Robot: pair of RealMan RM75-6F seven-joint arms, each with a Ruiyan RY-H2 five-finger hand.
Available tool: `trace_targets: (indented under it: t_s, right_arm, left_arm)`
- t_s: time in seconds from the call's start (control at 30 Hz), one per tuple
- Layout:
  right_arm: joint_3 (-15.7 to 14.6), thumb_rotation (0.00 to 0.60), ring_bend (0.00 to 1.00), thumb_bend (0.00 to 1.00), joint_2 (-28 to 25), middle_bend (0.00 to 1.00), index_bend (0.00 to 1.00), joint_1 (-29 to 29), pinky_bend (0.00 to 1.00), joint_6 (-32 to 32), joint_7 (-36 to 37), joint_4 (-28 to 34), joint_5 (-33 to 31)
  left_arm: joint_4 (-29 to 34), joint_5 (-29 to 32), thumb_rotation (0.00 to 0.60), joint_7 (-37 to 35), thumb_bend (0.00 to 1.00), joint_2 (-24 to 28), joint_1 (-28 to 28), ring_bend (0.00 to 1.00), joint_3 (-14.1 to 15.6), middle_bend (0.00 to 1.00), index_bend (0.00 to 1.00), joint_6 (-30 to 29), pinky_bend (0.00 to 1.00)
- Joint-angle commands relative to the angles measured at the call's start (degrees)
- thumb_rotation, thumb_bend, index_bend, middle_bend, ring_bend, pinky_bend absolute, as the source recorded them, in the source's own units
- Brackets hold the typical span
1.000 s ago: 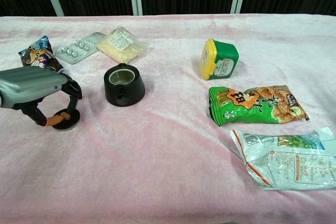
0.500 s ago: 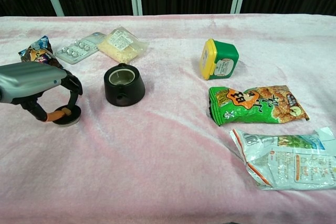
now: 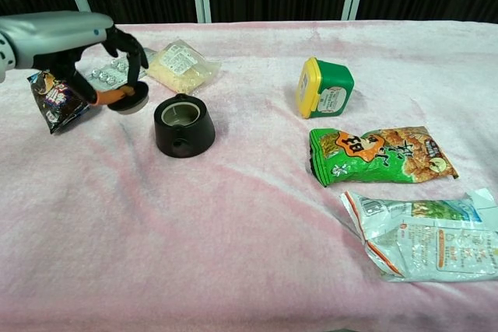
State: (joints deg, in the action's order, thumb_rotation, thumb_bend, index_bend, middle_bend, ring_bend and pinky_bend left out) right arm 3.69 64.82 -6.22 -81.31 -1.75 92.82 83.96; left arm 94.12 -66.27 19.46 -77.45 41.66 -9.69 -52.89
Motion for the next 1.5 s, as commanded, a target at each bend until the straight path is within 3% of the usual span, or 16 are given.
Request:
trace_targets:
  t_s: [0.03, 0.37, 1.13, 1.27, 1.5]
  right_arm:
    - [0.1, 0.600, 0.21, 0.21, 0.0, 0.08, 0.17, 0.0, 0.18, 0.0, 0.0, 0.0, -0.1]
    - [0.1, 0.600, 0.21, 0.21, 0.0, 0.08, 0.17, 0.1, 0.18, 0.0, -0.1, 0.1, -0.5]
    - [0.3, 0.600, 0.21, 0.21, -0.3, 0.08, 0.17, 0.0, 0.18, 0.4, 0.1, 0.4, -1.0]
    - [0.3, 0.600, 0.21, 0.21, -0.3, 0.08, 0.17, 0.0, 0.18, 0.4, 0.1, 0.4, -1.0]
    - [0.3, 0.600, 0.21, 0.21, -0.3, 0.08, 0.17, 0.0, 0.18, 0.4, 0.0, 0.4, -1.1]
  left_arm:
    - [-1.5, 1.1, 0.600, -1.5, 0.45, -0.8, 2.6, 0.13, -2.0, 0.25, 0.59, 3.0, 0.20]
    - [-8.3, 3.8, 0.600, -1.5, 0.45, -5.5, 7.9, 0.13, -2.7, 0.25, 0.60, 9.6, 0.20]
    - [-18.0, 3.8, 0.600, -2.9, 0.45, -11.5, 10.1, 0.13, 0.4, 0.25, 0.58, 10.9, 0.20]
    - [-18.5, 3.2, 0.600, -3.0, 0.44, -11.8, 10.2, 0.13, 0.8, 0.24, 0.51, 10.8, 0.19]
    - [-17.3, 3.4, 0.600, -3.1, 0.40, -10.8, 10.1, 0.11, 1.1, 0.22, 0.26, 11.0, 0.17]
